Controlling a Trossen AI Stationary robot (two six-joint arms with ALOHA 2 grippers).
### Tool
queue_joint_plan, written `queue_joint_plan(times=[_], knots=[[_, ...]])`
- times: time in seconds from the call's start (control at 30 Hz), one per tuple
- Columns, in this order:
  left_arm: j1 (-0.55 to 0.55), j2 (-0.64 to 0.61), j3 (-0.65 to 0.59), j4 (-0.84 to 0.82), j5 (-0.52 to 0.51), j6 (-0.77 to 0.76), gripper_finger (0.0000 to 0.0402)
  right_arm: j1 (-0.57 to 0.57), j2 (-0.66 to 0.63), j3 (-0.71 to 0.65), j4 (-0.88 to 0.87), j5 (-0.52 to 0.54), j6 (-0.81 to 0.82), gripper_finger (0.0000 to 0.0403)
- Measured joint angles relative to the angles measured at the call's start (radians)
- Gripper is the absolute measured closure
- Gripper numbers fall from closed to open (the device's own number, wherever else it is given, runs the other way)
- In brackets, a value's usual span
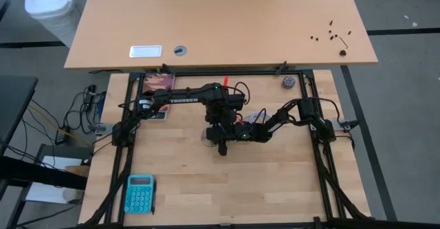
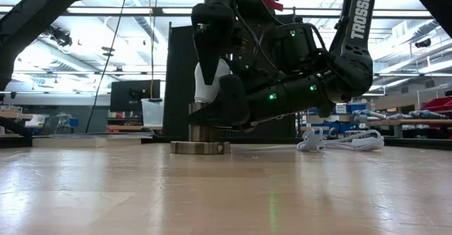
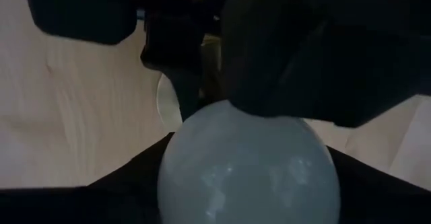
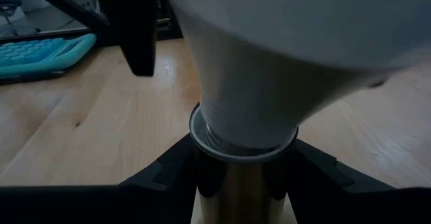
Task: Screw lightbulb
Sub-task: Insert the lightbulb into the desk lamp
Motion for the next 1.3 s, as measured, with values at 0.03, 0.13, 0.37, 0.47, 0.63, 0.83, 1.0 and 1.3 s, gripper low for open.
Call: queue_joint_plan(times=[0.03, 0.13, 0.37, 0.47, 0.63, 0.83, 1.0, 1.3], knots=[[0.0, 0.0, 0.001, -0.006, 0.0, -0.012, 0.0132, 0.0, 0.0, 0.0, 0.0, 0.0, 0.0, 0.0217], [-0.002, 0.0, 0.001, -0.025, -0.001, -0.065, 0.012, -0.004, 0.0, 0.0, 0.0, 0.0, 0.0, 0.0217], [-0.033, 0.0, 0.001, -0.03, -0.053, -0.21, 0.0122, -0.011, 0.0, 0.0, 0.0, -0.005, -0.001, 0.0217], [-0.044, 0.0, 0.001, -0.027, -0.071, -0.291, 0.0123, -0.012, 0.0, 0.0, 0.0, -0.005, -0.001, 0.0217], [-0.055, 0.0, 0.001, -0.023, -0.087, -0.419, 0.0123, -0.012, 0.0, 0.0, 0.0, -0.005, 0.0, 0.0217], [-0.058, 0.0, 0.001, -0.015, -0.112, -0.586, 0.0123, -0.014, 0.0, 0.0, 0.0, 0.003, 0.0, 0.0217], [-0.059, 0.0, 0.001, -0.007, -0.136, -0.645, 0.0123, -0.014, 0.0, 0.0, 0.001, 0.006, 0.002, 0.0217], [-0.058, 0.0, 0.001, -0.002, -0.137, -0.535, 0.0121, -0.014, 0.0, 0.0, 0.0, -0.001, 0.0, 0.0217]])
